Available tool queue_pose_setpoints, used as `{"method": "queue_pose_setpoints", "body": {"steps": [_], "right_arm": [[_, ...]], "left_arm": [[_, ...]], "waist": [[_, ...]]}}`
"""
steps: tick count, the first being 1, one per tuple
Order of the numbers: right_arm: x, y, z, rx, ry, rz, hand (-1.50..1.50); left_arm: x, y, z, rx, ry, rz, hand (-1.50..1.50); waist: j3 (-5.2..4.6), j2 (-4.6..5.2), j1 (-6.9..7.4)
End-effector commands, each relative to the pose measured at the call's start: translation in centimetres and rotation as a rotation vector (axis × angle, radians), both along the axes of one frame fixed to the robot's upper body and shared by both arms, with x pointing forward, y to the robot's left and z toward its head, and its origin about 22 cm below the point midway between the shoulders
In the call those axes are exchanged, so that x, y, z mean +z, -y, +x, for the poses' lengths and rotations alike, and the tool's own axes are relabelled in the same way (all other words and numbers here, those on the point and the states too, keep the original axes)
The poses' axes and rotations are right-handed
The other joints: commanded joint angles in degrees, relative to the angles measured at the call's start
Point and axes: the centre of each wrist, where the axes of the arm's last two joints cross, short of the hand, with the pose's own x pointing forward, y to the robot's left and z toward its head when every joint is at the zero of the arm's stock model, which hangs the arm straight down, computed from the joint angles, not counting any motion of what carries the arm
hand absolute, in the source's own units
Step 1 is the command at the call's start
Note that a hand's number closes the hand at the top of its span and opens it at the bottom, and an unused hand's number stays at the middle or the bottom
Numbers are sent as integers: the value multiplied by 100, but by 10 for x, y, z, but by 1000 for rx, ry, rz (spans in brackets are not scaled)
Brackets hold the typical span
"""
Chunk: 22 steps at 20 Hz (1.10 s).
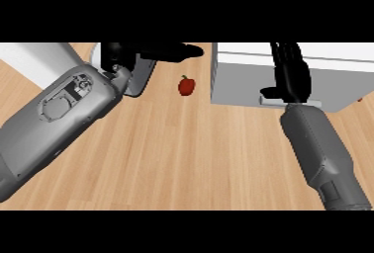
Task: Pick up the can, place it into the drawer and close the drawer
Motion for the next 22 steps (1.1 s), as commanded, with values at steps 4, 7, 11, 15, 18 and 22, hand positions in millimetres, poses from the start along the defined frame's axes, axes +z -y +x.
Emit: {"method": "queue_pose_setpoints", "body": {"steps": [4, 7, 11, 15, 18, 22], "right_arm": [[24, -21, 30, -12, 4, 12, -150], [22, -3, 30, -28, 18, 10, -150], [52, -7, 44, -35, 18, 22, -150], [49, -13, 45, -28, 19, 29, -150], [64, -35, 51, -17, 29, 45, -150], [58, -38, 49, 42, 38, 130, -150]], "left_arm": [[-14, -21, -11, 16, -12, 16, -150], [-22, -27, -18, -3, 5, 22, -150], [-37, -23, -30, -16, -7, -10, -150], [-31, -33, -28, -11, 2, 13, -150], [-32, -37, -27, -9, 7, 18, -150], [-31, -37, -33, -17, 13, 7, -150]], "waist": [[52, 91, 32], [57, 133, 96], [54, 149, 152], [59, 179, 146], [56, 182, 127], [69, 189, 137]]}}
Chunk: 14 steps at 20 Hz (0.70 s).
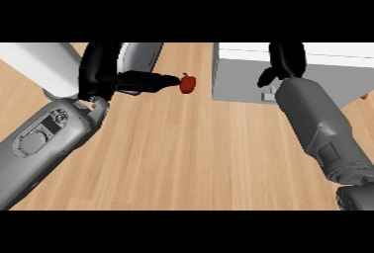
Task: Pick up the can, place it into the drawer and close the drawer
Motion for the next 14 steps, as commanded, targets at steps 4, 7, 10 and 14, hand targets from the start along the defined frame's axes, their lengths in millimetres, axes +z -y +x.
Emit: {"method": "queue_pose_setpoints", "body": {"steps": [4, 7, 10, 14], "right_arm": [[31, -39, 11, 106, 116, 301, -150], [25, -37, 9, 136, 105, 410, -150], [26, -35, 10, 161, 127, 483, -150], [41, -41, 14, 213, 110, 680, -150]], "left_arm": [[1, -5, 1, 24, 2, -14, -150], [-15, -12, -8, 20, -14, -7, -150], [-16, -14, -12, 4, -7, 14, -150], [-23, -19, -15, 31, -12, 4, -150]], "waist": [[21, 27, 21], [16, -9, 38], [19, -1, 70], [12, -60, -91]]}}
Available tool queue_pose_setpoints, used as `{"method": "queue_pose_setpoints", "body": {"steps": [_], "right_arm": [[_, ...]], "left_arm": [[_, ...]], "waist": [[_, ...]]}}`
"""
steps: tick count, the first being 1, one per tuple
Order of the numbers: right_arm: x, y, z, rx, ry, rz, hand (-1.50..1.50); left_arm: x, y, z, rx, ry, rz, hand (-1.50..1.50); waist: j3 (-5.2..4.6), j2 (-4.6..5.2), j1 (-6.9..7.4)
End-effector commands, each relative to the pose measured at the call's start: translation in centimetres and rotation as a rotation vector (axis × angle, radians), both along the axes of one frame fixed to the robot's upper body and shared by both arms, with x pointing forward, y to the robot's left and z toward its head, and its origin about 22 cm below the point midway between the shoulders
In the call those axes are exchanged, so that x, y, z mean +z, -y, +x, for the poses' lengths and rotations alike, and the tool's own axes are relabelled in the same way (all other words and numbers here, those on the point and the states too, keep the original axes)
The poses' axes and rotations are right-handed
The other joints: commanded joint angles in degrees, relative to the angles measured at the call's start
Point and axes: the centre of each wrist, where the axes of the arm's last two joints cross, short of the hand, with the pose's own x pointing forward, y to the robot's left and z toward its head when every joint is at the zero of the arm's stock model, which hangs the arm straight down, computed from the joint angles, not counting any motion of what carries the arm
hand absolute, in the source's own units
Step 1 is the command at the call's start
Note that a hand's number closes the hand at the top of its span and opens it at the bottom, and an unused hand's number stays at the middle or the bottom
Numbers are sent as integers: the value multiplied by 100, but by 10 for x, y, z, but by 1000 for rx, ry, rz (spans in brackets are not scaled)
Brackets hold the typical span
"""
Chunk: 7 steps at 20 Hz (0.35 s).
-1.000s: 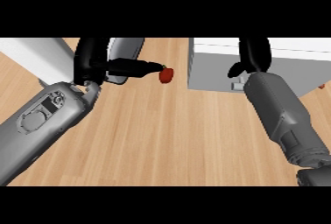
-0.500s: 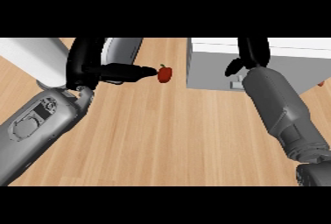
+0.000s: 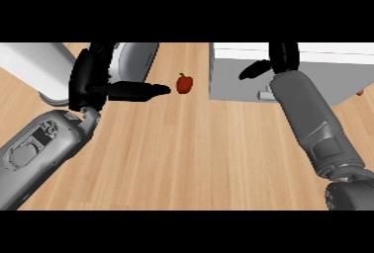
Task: Pick up the can, place it into the drawer and close the drawer
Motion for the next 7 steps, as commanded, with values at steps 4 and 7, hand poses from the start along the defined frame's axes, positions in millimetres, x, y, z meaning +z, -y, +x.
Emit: {"method": "queue_pose_setpoints", "body": {"steps": [4, 7], "right_arm": [[35, -32, 11, 51, 34, 384, -150], [28, -21, 9, 82, 42, 382, -150]], "left_arm": [[-4, -4, -6, 19, -8, 0, -150], [-10, -15, -7, 21, 3, -5, -150]], "waist": [[-24, -73, 9], [-33, -65, -74]]}}
